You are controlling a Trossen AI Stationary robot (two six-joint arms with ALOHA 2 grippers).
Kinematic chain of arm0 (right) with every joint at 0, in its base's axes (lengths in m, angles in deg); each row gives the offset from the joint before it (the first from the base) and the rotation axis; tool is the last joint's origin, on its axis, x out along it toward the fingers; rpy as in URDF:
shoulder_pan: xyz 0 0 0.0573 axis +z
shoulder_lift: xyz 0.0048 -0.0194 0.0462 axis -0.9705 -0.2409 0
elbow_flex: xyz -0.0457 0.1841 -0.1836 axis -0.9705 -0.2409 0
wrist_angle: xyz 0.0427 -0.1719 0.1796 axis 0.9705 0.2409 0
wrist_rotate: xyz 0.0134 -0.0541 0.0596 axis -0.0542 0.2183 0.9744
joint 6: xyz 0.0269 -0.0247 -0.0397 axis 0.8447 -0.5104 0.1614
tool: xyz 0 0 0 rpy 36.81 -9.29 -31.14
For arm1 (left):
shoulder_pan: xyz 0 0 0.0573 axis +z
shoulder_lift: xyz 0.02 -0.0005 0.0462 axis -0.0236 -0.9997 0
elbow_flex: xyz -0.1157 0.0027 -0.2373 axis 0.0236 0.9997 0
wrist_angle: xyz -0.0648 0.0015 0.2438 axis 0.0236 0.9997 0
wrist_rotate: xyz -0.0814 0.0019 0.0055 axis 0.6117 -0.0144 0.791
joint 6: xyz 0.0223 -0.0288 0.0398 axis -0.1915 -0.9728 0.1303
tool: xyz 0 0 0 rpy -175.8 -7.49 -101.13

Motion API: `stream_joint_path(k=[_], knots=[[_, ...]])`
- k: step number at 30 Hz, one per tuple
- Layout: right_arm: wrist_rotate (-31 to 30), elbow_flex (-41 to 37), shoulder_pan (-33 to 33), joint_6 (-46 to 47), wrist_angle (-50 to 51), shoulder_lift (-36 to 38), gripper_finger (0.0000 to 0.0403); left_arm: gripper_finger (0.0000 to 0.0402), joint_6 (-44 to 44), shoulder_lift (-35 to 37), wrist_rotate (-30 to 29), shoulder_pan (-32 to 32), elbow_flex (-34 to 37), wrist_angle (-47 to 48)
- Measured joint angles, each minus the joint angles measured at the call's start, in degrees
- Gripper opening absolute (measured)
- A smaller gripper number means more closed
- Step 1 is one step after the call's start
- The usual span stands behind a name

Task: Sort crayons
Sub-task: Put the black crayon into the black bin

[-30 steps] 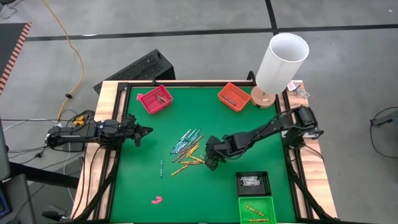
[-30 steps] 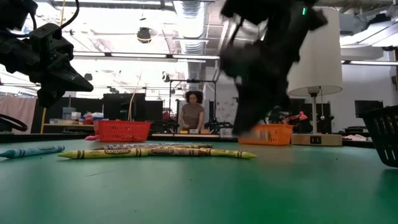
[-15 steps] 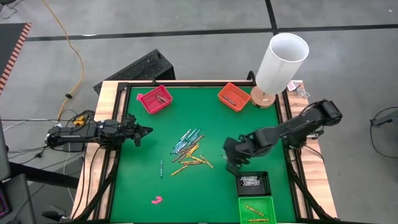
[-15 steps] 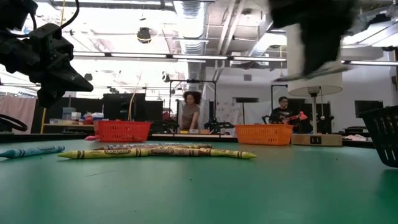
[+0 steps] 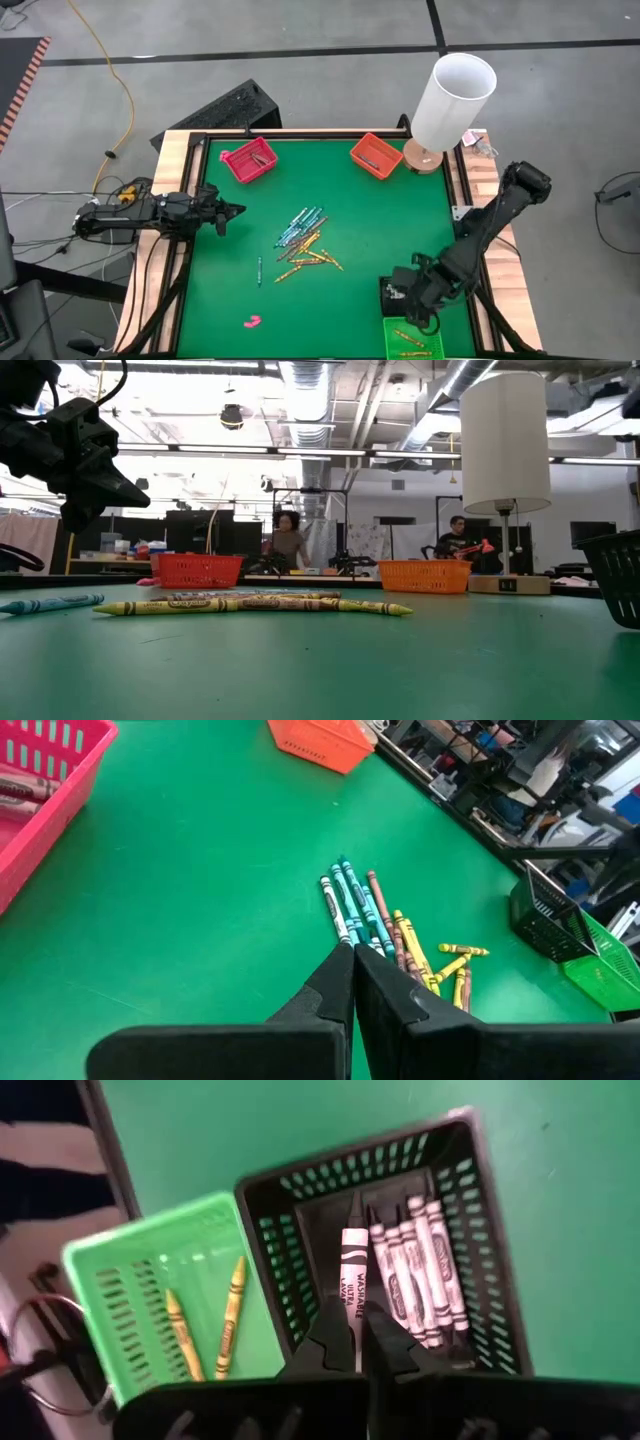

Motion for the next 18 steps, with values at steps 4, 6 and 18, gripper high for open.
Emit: stream_joint_path(k=[4,6,18], knots=[[0.0,0.0,1.0,-0.2,-0.1,-3.8,0.0,0.0,0.0,0.0,-0.2,0.0,0.0,0.0],[0.0,0.0,0.9,-0.8,-0.4,-5.5,0.0,0.0,0.0,0.0,-0.2,0.0,0.0,0.0],[-0.2,0.0,-0.4,-1.5,-1.2,-9.1,0.0047,0.0,-0.2,0.0,-0.2,0.0,0.0,0.0]])
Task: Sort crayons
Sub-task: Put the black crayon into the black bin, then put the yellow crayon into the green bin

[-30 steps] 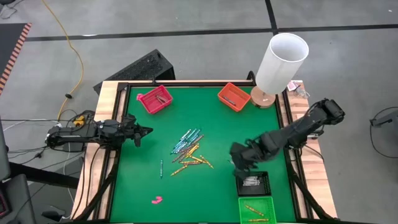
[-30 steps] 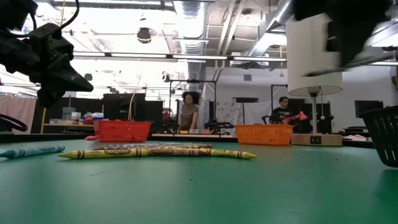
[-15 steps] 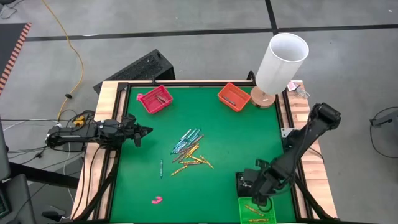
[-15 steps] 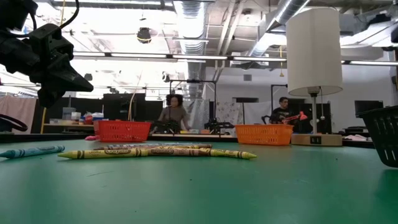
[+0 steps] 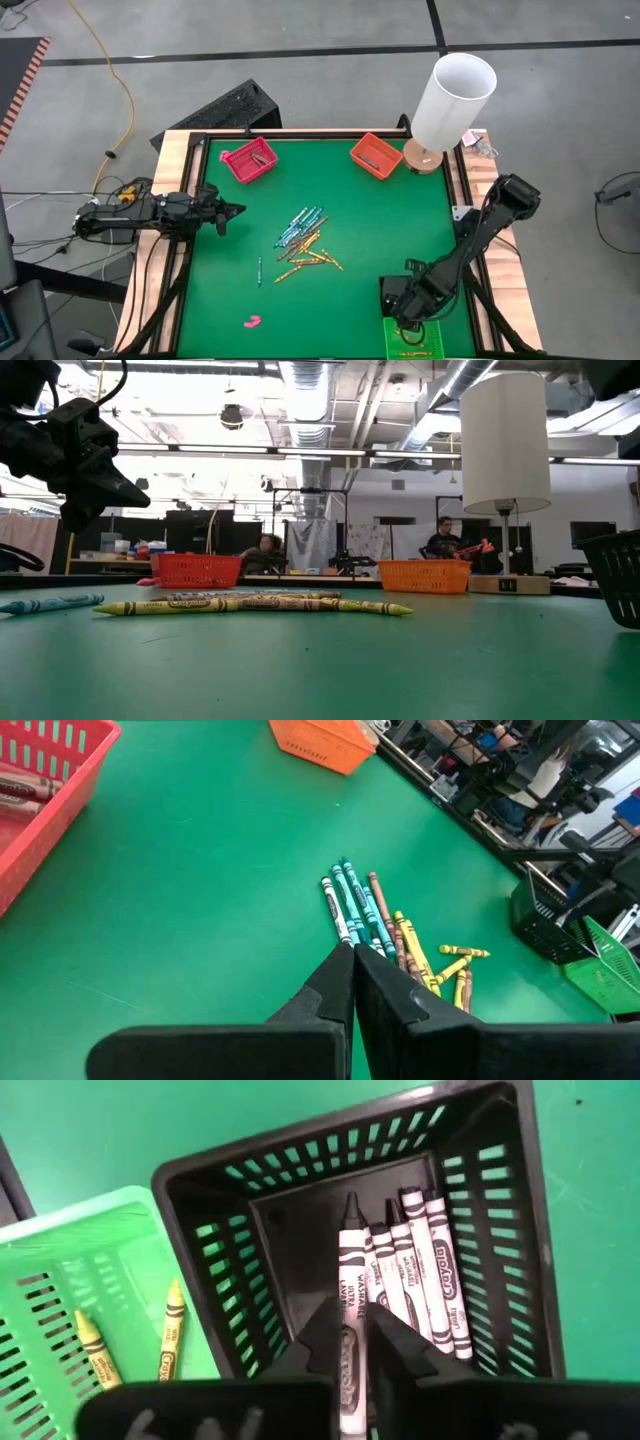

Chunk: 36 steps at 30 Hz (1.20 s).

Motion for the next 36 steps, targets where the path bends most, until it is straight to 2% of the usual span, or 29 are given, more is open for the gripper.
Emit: stream_joint_path(k=[8,13,20,25,29,36], knots=[[1.3,0.0,-0.2,0.0,-0.3,0.6,0.0102,0.0,0.0,0.0,0.0,0.0,0.0,0.0],[1.8,1.0,-1.5,0.0,-1.3,1.8,0.0122,0.0,0.2,0.0,0.0,0.0,0.0,0.0],[0.8,4.1,-6.8,-2.0,-1.5,4.0,0.0123,0.0,0.4,0.0,0.0,0.0,0.0,0.0],[-5.4,5.4,-12.6,-2.6,-2.7,3.6,0.0123,0.0,0.4,0.0,0.0,0.0,0.0,0.0],[-9.4,5.4,-17.6,-4.7,-6.4,2.0,0.0123,0.0,-0.1,0.0,0.0,0.0,0.0,0.0],[-9.1,5.4,-24.2,-12.4,-17.8,-4.6,0.0123,0.0,-0.3,0.0,0.1,0.0,0.0,0.0]])
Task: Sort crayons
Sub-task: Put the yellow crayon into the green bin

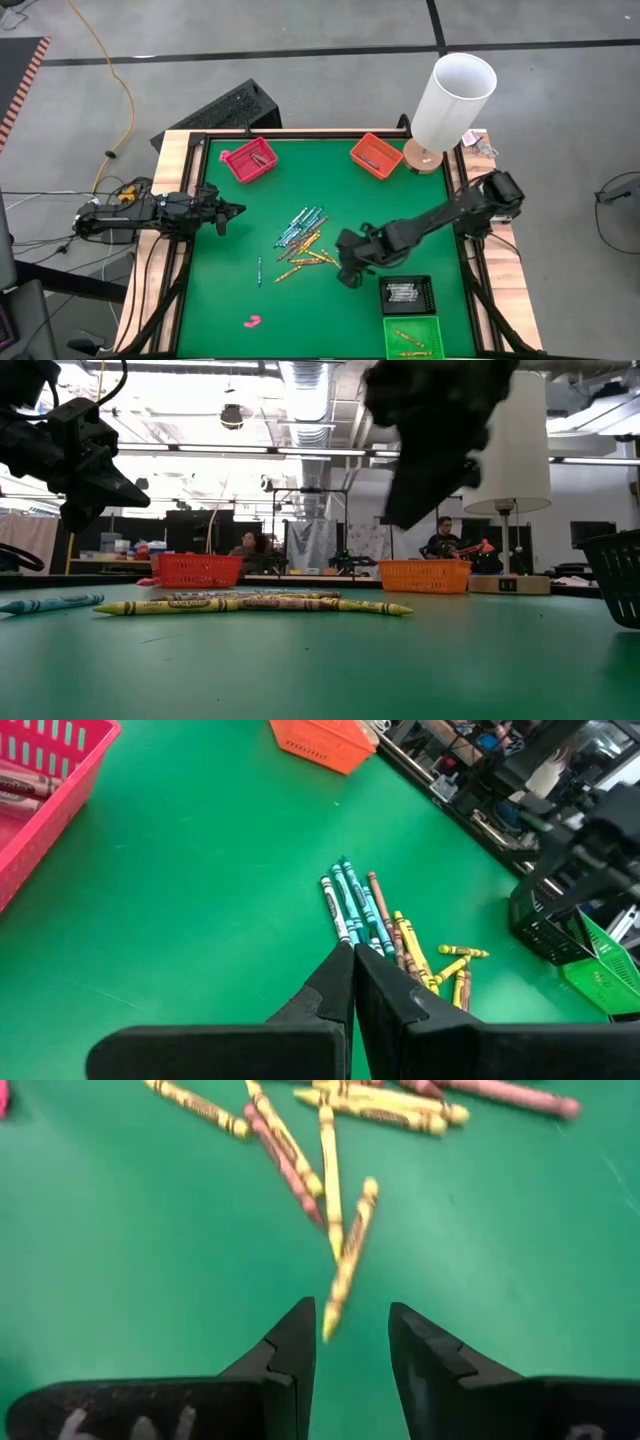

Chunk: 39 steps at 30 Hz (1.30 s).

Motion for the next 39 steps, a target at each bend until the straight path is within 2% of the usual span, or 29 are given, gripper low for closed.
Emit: stream_joint_path(k=[5,12,39], knots=[[1.9,0.2,-2.8,-2.8,-6.3,-4.9,0.0123,0.0,-0.1,0.0,0.0,0.0,0.0,0.0],[2.2,2.9,-4.4,-5.5,-7.5,-8.7,0.0123,0.0,0.0,0.0,0.0,0.0,0.0,0.0],[1.5,3.0,-5.6,-5.2,-10.7,-15.1,0.012,0.0,0.6,0.0,-0.1,0.0,0.0,0.0]])
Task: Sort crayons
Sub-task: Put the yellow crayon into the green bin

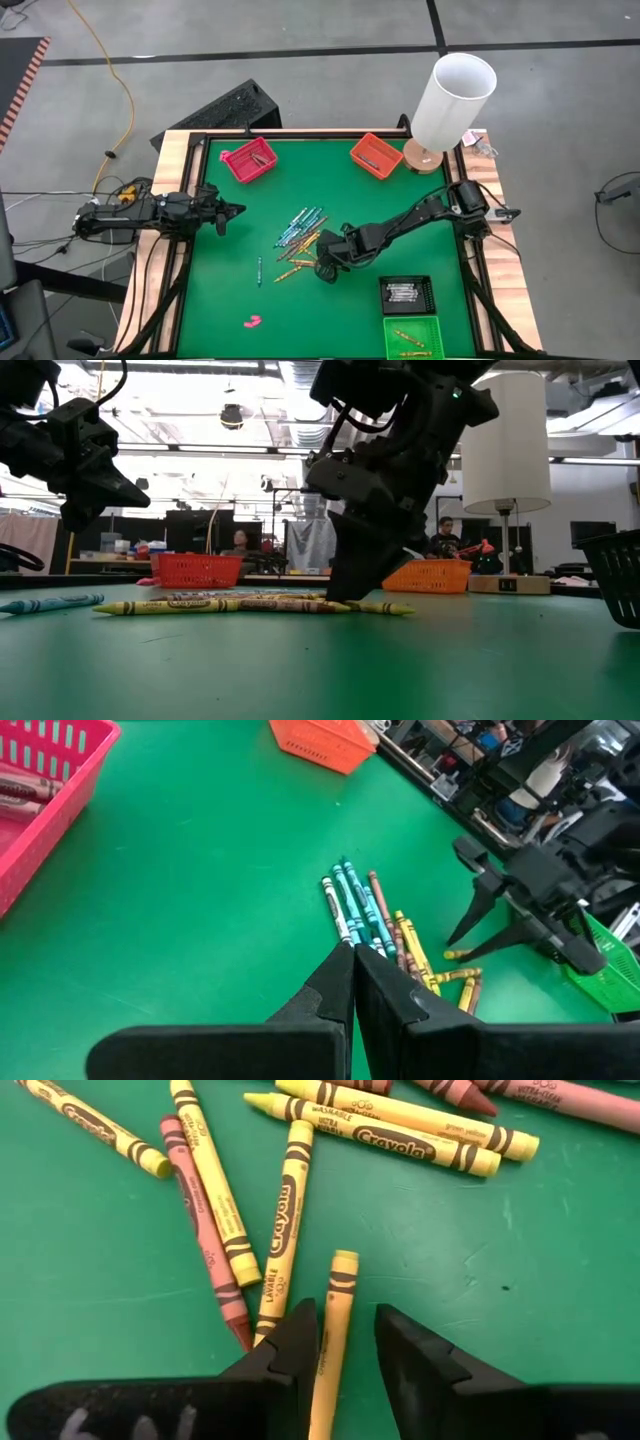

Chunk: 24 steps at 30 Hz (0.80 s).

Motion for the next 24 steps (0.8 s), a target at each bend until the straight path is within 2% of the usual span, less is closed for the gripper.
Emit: stream_joint_path(k=[4,12,18,24], knots=[[0.1,0.0,-0.1,1.2,0.8,0.0,0.0098,0.0,0.0,0.0,0.0,0.0,0.0,0.0],[0.1,0.0,-0.1,2.2,2.1,0.3,0.0009,0.0,0.4,0.0,0.0,0.0,0.0,0.0],[0.8,-0.4,-0.1,2.1,3.8,2.4,0.0004,0.0,0.4,0.0,0.0,0.0,0.0,0.0],[0.9,-0.2,0.2,1.0,5.5,9.2,0.0003,0.0,0.4,0.0,0.0,0.0,0.0,0.0]])
